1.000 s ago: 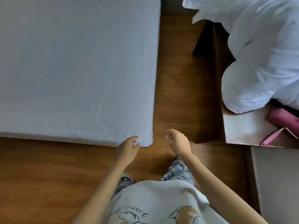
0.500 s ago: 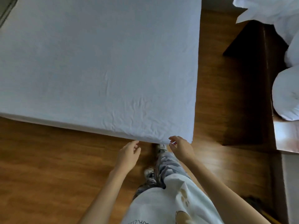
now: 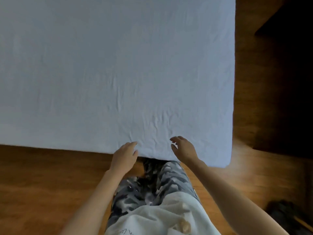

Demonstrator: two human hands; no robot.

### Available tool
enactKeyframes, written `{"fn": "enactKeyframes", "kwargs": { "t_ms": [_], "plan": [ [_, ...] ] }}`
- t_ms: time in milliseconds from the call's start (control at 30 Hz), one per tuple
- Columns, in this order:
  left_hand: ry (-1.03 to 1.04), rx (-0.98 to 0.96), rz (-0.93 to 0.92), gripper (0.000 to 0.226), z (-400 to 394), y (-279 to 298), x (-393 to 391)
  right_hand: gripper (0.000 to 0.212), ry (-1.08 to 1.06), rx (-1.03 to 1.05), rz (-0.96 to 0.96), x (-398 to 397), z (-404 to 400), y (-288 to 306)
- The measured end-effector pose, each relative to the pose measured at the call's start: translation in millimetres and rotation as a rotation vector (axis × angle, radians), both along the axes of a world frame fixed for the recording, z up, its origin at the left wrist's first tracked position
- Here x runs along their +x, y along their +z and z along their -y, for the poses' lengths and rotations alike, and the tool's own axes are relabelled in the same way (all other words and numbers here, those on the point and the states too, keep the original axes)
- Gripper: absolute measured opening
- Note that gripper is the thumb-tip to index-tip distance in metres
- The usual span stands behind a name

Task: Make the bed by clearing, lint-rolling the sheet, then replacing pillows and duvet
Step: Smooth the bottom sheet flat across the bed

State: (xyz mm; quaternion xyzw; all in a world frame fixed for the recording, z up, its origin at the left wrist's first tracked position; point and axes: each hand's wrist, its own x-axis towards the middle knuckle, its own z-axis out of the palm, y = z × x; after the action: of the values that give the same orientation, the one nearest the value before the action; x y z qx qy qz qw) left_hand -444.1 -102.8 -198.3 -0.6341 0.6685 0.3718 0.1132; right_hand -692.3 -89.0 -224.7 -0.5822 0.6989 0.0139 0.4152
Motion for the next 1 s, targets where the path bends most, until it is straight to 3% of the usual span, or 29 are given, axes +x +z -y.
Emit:
{"fn": "enactKeyframes", "kwargs": {
  "t_ms": [233,333,467,633,767,1000],
  "plan": [
    [-0.136,-0.104,0.007,0.045,74.0,-95.8,33.6,0.039,0.111,-0.236,-0.079,60.2,50.5,-86.2],
    [-0.266,-0.162,-0.005,0.05,103.0,-144.0,38.3,0.048,0.136,-0.23,-0.128,71.9,62.4,-134.3],
    [-0.457,-0.34,-0.024,0.059,146.0,-201.1,46.2,0.05,0.178,-0.333,-0.2,93.2,79.8,-185.6],
    [-0.557,-0.553,-0.037,0.053,192.5,-260.6,42.9,0.055,0.137,-0.452,-0.226,120.4,116.9,-229.5],
    [-0.601,-0.595,0.009,0.061,169.4,-290.1,51.3,0.057,0.132,-0.493,-0.261,133.4,95.4,-261.8],
    [-0.731,-0.536,-0.004,0.067,103.5,-288.1,70.0,0.062,0.138,-0.446,-0.291,149.1,59.0,-260.3]
  ]
}}
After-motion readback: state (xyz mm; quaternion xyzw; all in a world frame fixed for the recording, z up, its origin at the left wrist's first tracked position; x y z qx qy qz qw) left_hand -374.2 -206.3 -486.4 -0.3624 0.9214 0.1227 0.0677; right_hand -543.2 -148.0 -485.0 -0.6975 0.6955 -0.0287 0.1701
